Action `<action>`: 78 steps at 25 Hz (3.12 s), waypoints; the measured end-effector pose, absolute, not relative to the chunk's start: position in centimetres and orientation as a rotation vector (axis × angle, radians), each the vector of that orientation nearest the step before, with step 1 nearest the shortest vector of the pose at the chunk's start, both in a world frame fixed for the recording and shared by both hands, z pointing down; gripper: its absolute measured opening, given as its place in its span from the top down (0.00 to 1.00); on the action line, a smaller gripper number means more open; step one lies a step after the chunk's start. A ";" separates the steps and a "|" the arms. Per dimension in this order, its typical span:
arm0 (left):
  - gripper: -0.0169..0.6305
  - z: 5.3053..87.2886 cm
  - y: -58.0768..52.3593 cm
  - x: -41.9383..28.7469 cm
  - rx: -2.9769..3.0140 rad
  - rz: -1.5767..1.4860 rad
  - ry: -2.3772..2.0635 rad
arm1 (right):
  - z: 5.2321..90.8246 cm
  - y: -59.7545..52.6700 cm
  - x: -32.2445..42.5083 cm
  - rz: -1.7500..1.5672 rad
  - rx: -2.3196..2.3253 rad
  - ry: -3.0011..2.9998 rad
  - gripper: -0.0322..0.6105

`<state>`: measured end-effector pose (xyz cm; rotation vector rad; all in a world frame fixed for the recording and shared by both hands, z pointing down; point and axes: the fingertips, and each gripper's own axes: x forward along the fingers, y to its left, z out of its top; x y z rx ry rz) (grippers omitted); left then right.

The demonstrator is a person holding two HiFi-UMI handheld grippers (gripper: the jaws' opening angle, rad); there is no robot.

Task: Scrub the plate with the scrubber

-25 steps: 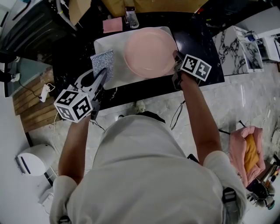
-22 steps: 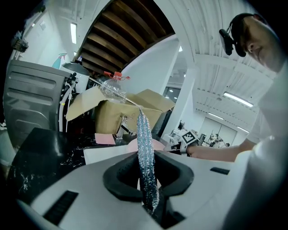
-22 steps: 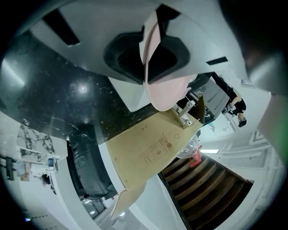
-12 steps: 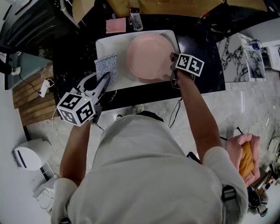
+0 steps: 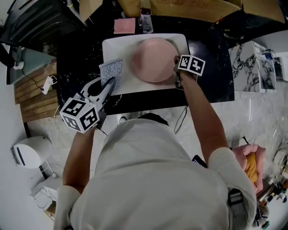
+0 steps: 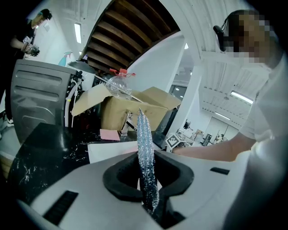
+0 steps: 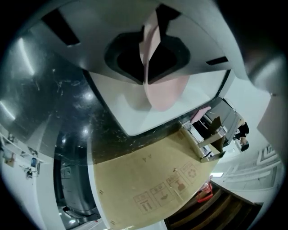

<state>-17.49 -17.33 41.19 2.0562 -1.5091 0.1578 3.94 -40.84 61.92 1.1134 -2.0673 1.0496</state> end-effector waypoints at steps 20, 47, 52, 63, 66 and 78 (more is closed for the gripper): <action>0.87 42.7 -17.3 -18.6 2.015 0.143 -1.486 | 66.6 -41.7 3.0 0.963 1.069 -1.982 0.91; 0.87 40.8 -13.7 -19.3 2.167 0.103 -1.365 | 57.0 -36.9 3.9 0.608 1.169 -2.072 0.89; 0.87 39.7 -11.7 -19.4 2.215 0.105 -1.339 | 52.4 -32.5 2.8 0.446 1.158 -2.155 0.89; 0.87 37.8 -4.7 -19.5 2.318 0.115 -1.349 | 43.4 -18.2 1.7 0.058 1.142 -2.278 0.89; 0.87 37.6 -2.7 -19.5 2.352 0.130 -1.348 | 41.9 -14.1 1.4 0.035 1.145 -2.310 0.89; 0.87 38.3 3.4 -18.7 2.385 0.139 -1.336 | 40.8 -2.0 1.7 0.093 1.083 -2.408 0.89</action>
